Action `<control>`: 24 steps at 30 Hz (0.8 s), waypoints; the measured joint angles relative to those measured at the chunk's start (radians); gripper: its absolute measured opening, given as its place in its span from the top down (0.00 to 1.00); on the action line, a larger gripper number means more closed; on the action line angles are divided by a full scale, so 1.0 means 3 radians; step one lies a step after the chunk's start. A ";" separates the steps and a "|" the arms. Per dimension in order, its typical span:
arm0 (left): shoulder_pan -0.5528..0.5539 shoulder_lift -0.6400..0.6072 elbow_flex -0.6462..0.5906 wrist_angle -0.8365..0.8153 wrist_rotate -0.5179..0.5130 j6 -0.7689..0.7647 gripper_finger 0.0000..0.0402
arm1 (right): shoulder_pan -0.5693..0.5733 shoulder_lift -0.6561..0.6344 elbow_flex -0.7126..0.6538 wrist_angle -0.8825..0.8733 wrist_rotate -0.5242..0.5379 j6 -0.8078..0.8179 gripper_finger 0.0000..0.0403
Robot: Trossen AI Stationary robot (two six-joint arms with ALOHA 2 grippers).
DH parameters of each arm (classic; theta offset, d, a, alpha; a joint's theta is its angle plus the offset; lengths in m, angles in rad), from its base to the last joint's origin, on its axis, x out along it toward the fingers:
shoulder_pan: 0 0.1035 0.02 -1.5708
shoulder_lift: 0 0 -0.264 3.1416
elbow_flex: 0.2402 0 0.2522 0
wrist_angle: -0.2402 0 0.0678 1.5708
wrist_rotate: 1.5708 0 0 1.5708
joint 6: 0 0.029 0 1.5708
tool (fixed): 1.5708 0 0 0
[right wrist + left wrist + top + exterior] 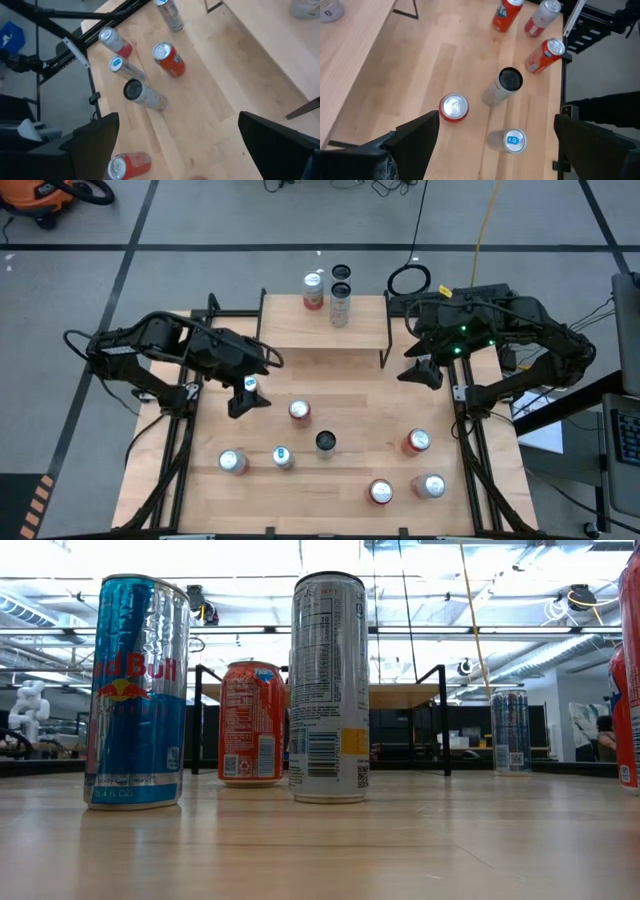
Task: Place canned beverage on shelf
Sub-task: Put the right pink-white soda can aligned with the other pink-white on the shelf
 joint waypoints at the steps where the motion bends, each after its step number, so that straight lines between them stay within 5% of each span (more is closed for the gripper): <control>1: 0.0000 0.0000 0.0000 -0.0003 0.0000 0.0000 0.02 | 0.0021 0.0009 0.0001 -0.0004 0.0001 -0.0002 0.03; 15: -0.0011 0.0038 -0.1077 0.0933 0.0043 -0.0299 0.02 | 0.0236 0.0146 0.0001 -0.0395 0.0336 0.0063 0.03; 24: -0.0067 0.0031 -0.1230 0.0946 0.0094 -0.0351 0.02 | 0.0631 0.0318 0.0001 -0.0694 0.0242 0.0188 0.03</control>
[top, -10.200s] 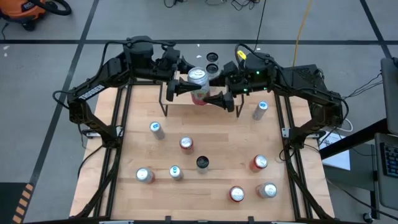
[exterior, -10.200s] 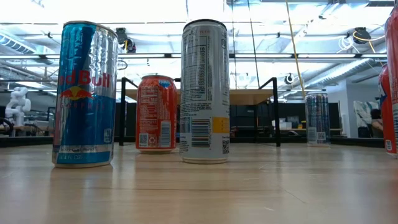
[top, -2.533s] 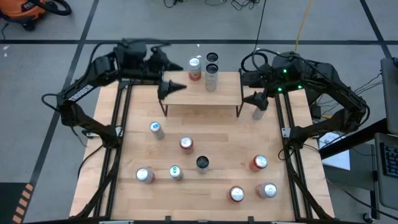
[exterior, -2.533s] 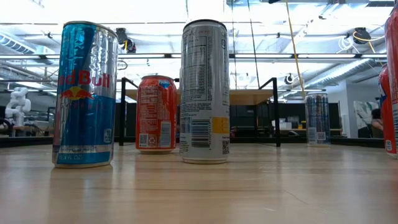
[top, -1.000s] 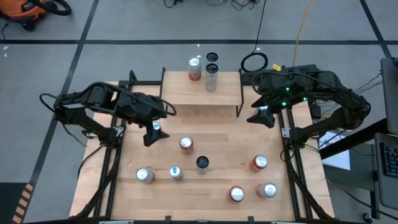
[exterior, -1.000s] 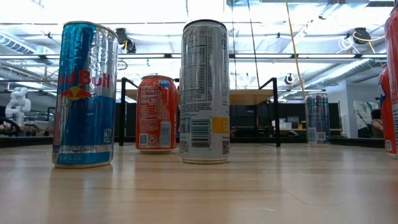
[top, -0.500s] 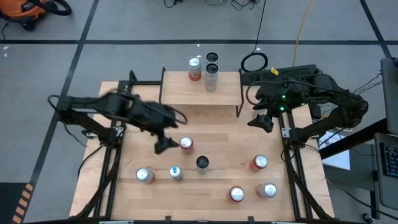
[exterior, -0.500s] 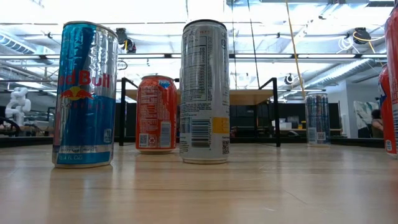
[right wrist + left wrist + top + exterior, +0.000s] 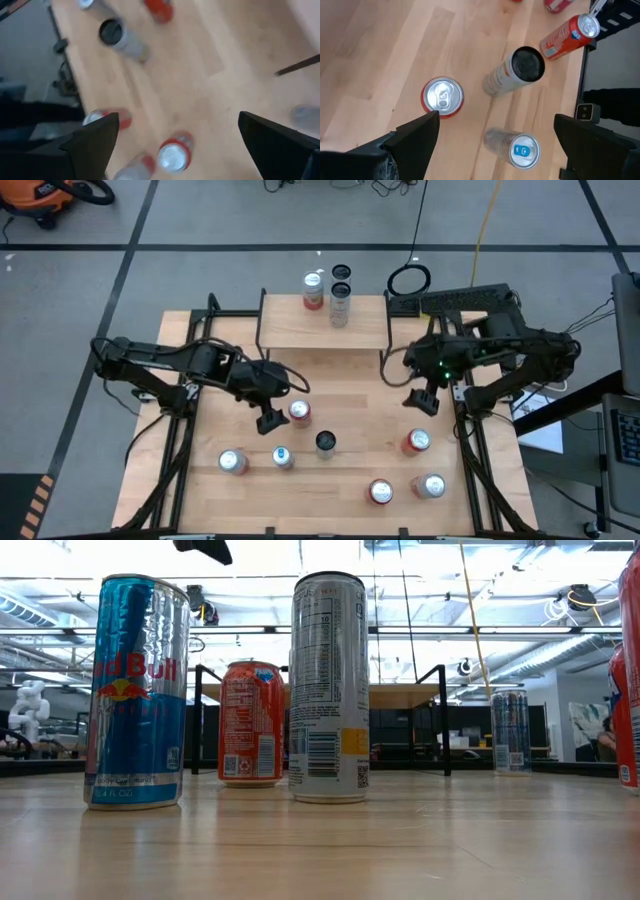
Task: Place canned beverage on shelf
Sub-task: Put the right pink-white soda can aligned with the other pink-white on the shelf
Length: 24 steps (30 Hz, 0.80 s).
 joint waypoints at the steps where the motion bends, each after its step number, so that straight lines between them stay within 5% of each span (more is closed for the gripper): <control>1: -0.0016 -0.0007 0.0000 -0.0001 0.0000 0.0000 0.02 | 0.0056 0.0015 0.0000 -0.0020 -0.0014 0.0052 0.03; 14: -0.0227 -0.0008 0.0001 0.0021 -0.0130 0.0011 0.02 | 0.1025 0.0190 0.0000 -0.0134 -0.0089 0.0028 0.03; 24: -0.0367 -0.0008 0.0001 0.0064 -0.0288 0.0003 0.02 | 0.1614 0.0400 0.0000 -0.0134 0.0137 0.0649 0.03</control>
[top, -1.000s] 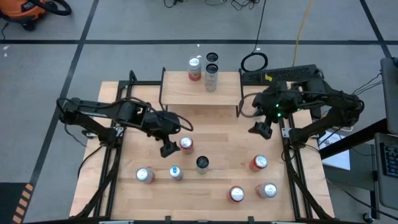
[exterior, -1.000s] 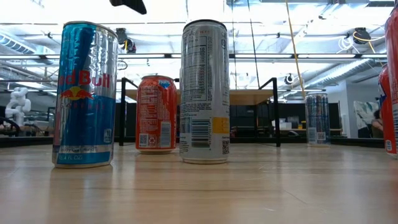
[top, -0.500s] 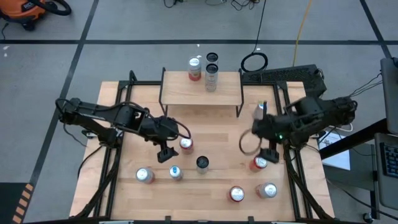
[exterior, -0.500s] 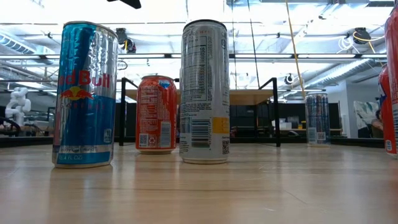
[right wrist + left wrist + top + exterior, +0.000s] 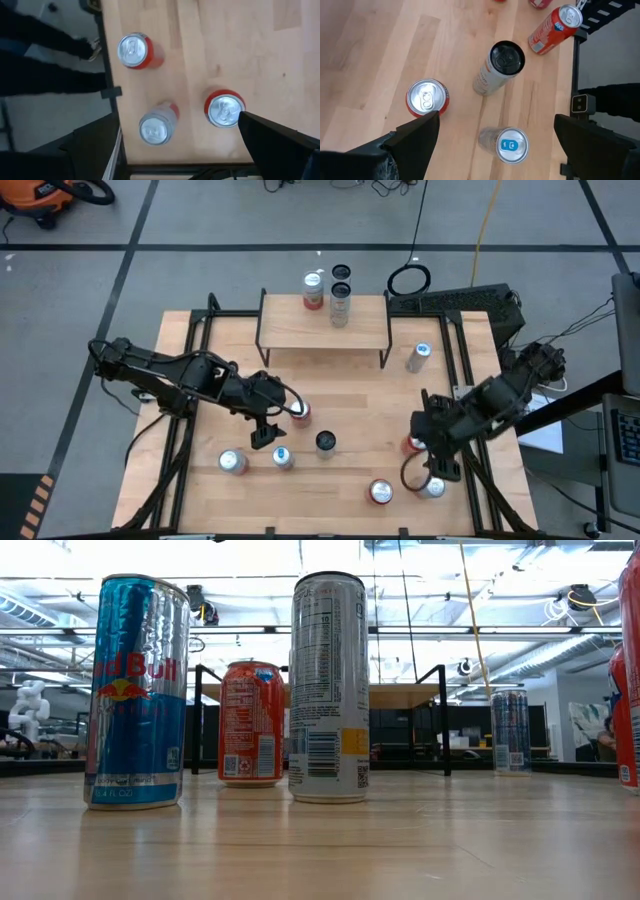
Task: Place canned beverage on shelf
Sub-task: Put the right pink-white soda can aligned with the other pink-white on the shelf
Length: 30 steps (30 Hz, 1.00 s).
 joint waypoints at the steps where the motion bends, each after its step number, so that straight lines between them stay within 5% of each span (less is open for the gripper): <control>1: -0.0002 0.0000 0.0000 0.0000 -0.0005 0.0000 0.02 | 0.0061 0.0014 -0.0001 0.0000 0.0095 0.0089 0.03; 17: 0.0009 0.0000 0.0000 0.0003 -0.0012 0.0184 0.02 | 0.0919 0.0014 -0.0324 0.0354 0.0353 0.1247 0.12; 30: 0.0009 0.0000 0.0000 0.0243 -0.0011 0.0085 0.02 | 0.1308 0.0011 -0.0744 0.0741 0.0663 0.1494 0.02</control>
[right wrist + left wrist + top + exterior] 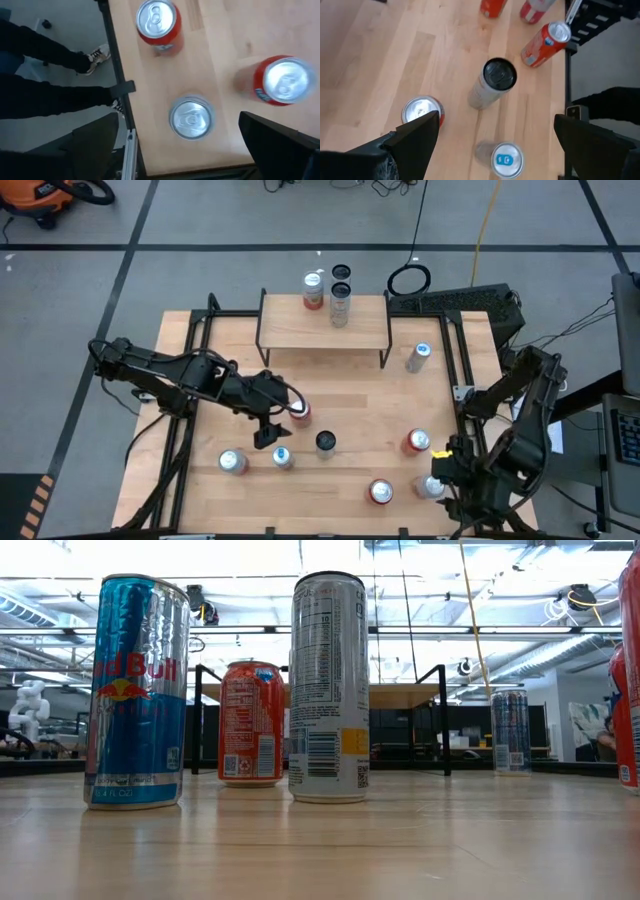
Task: Place canned beverage on shelf
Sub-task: Put the right pink-white soda can aligned with the other pink-white on the shelf
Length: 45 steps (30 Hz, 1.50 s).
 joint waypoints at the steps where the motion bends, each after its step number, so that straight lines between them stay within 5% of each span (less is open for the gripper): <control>1: 0.0000 0.0000 0.0000 0.0025 -0.0001 -0.0001 0.02 | 0.0008 0.0000 -0.0059 0.0070 -0.0001 0.0001 0.02; 29: 0.0000 0.0001 0.0000 0.0096 0.0000 -0.0066 0.02 | 0.0102 0.0000 -0.1523 0.1262 -0.0173 0.0128 0.02; 45: 0.0000 0.0003 0.0000 0.0096 -0.0013 -0.0076 0.02 | 0.0102 0.0000 -0.1717 0.1404 -0.0191 0.0197 0.02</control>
